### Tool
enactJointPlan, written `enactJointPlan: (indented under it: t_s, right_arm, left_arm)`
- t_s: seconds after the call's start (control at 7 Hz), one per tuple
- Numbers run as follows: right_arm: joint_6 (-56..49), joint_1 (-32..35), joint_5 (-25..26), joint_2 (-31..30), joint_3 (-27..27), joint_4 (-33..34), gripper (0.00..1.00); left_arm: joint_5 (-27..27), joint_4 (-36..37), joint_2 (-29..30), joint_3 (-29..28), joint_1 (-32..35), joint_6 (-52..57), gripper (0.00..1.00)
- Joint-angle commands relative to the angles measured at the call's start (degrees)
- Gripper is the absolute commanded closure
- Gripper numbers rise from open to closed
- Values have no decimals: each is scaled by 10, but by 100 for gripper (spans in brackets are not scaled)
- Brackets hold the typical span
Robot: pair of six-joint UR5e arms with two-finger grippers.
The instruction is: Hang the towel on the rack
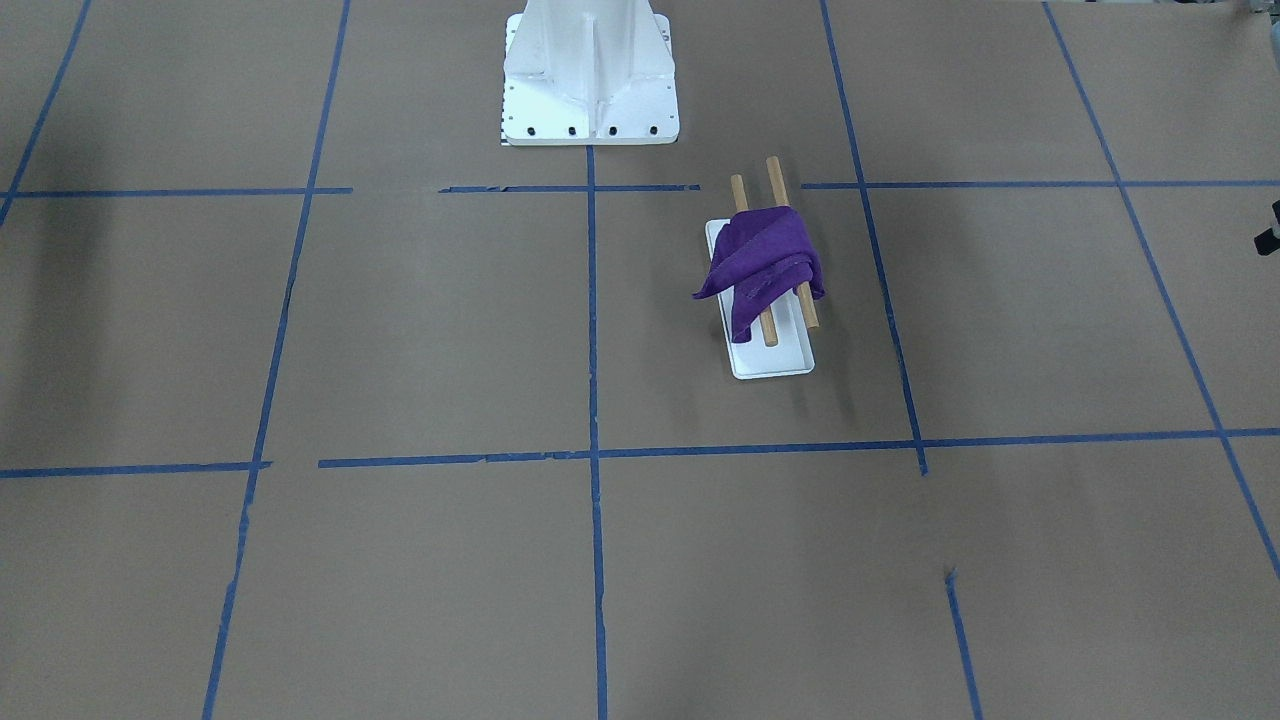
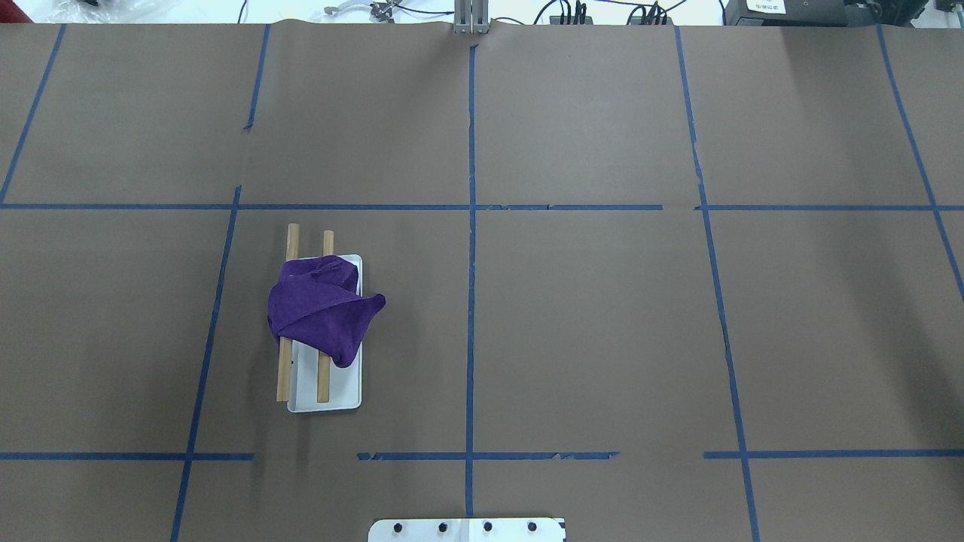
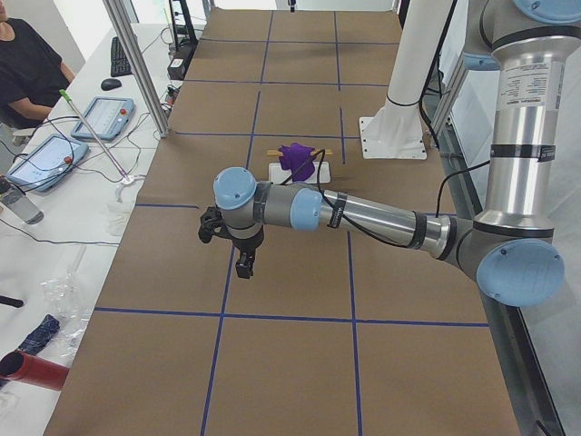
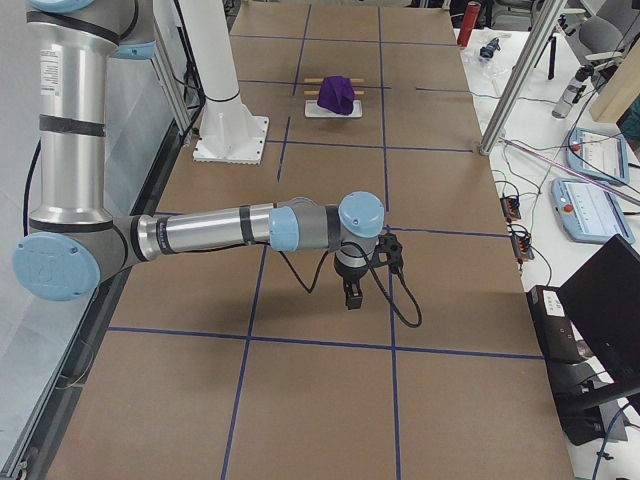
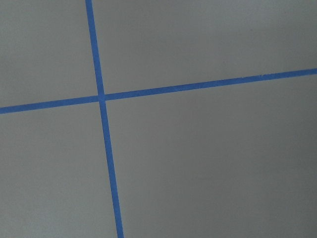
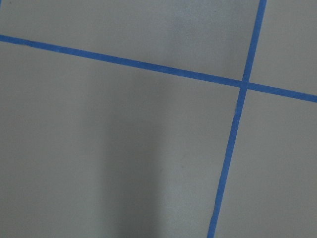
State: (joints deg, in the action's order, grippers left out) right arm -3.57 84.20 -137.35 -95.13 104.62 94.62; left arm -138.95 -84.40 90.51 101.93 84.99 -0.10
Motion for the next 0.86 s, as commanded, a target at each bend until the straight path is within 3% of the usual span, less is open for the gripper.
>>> enactJointPlan:
  t_s: [0.0, 0.43, 0.71]
  right_arm:
    - [0, 0, 0, 0, 0, -1, 0]
    - [-1, 0, 2, 3, 0, -1, 0]
    - [-6, 0, 5, 1, -2, -1, 0]
  left_arm:
    - [2, -1, 1, -11, 0, 0, 0]
    - [3, 3, 7, -59, 1, 63, 0]
    - [3, 5, 5, -53, 4, 64, 0]
